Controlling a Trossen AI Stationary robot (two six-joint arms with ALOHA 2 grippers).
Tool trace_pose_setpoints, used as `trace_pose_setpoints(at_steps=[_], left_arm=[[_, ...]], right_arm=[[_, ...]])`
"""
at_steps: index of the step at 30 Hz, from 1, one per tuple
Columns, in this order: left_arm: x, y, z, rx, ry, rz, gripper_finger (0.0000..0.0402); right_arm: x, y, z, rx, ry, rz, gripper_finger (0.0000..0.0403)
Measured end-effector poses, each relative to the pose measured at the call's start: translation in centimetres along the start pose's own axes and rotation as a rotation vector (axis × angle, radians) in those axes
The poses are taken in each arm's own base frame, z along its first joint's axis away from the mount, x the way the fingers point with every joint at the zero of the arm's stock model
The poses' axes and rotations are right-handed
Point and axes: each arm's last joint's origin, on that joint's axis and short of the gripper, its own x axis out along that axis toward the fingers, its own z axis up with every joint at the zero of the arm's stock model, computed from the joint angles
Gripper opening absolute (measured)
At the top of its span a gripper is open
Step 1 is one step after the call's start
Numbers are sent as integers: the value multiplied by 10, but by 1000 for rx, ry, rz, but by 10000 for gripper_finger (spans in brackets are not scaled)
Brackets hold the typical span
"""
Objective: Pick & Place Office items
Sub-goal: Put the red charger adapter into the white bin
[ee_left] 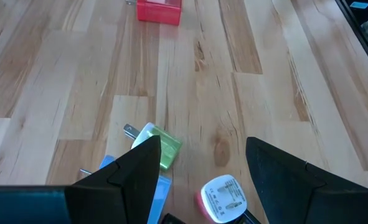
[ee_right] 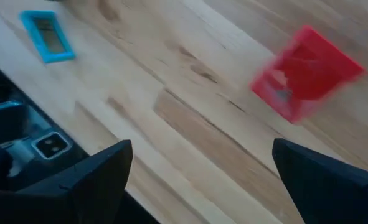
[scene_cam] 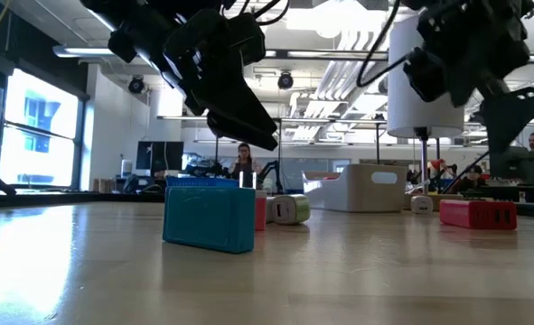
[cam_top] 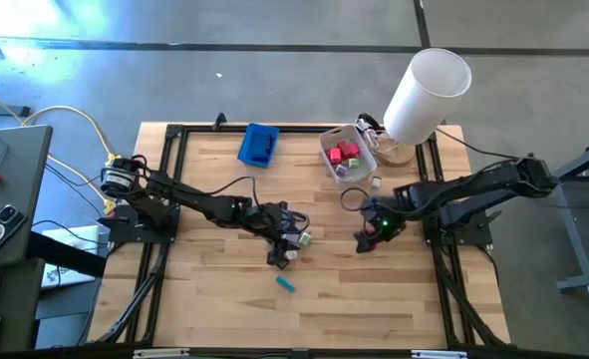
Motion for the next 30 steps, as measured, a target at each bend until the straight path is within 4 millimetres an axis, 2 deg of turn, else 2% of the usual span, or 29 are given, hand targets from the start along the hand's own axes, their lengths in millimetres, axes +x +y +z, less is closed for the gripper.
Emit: trace_pose_setpoints(at_steps=[8, 15, 22, 30], left_arm=[[0, -1, -1, 2, 10, 0, 228], [0, -1, -1, 2, 12, 0, 228], [0, -1, -1, 3, 12, 0, 228], [0, -2, -3, 6, 26, -1, 228]], right_arm=[[2, 0, -5, 50, -120, -61, 375], [2, -12, -10, 169, -144, -194, 375], [-1, -16, -5, 38, -329, -293, 375], [1, -12, -5, 18, -284, -246, 375]])
